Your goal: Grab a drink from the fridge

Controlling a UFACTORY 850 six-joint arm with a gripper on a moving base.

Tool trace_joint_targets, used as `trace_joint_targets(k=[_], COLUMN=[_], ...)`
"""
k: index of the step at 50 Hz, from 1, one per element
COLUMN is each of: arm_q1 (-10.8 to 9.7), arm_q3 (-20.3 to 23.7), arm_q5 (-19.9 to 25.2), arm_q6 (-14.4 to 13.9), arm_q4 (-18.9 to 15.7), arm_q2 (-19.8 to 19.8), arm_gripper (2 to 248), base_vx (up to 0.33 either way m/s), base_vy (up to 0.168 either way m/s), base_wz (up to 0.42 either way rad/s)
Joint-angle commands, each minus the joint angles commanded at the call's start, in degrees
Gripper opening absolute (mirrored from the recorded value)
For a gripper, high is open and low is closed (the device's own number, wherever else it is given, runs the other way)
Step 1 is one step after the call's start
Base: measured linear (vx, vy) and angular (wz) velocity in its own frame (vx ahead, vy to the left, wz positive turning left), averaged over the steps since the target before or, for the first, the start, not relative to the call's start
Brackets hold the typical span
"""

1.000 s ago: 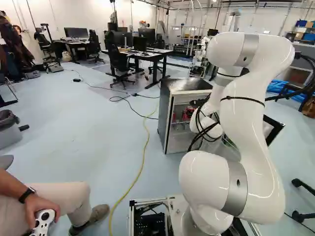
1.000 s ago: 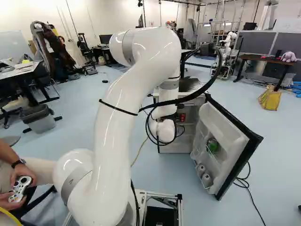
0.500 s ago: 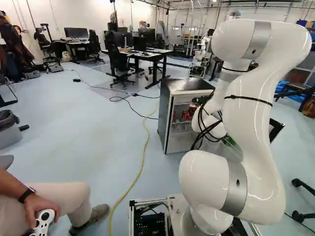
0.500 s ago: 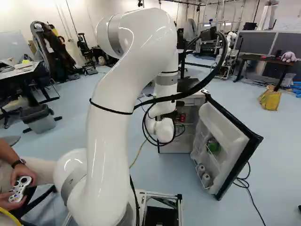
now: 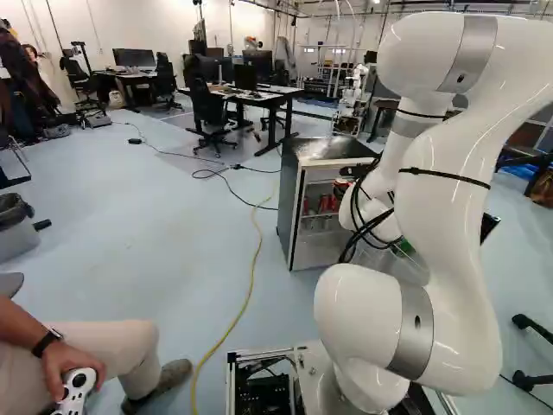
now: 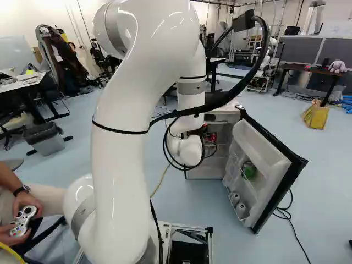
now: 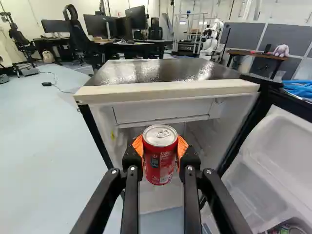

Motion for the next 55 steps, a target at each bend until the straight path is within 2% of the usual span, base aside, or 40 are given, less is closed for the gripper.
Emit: trace_joint_targets(k=[55], arm_q1=[-0.18], arm_q3=[2.92], arm_q5=[-5.94], arm_q6=[0.0], arm_q4=[0.0], arm_q2=[9.86], arm_gripper=[87], base_vx=[0.0], base_vy=[0.0], base_wz=[0.0])
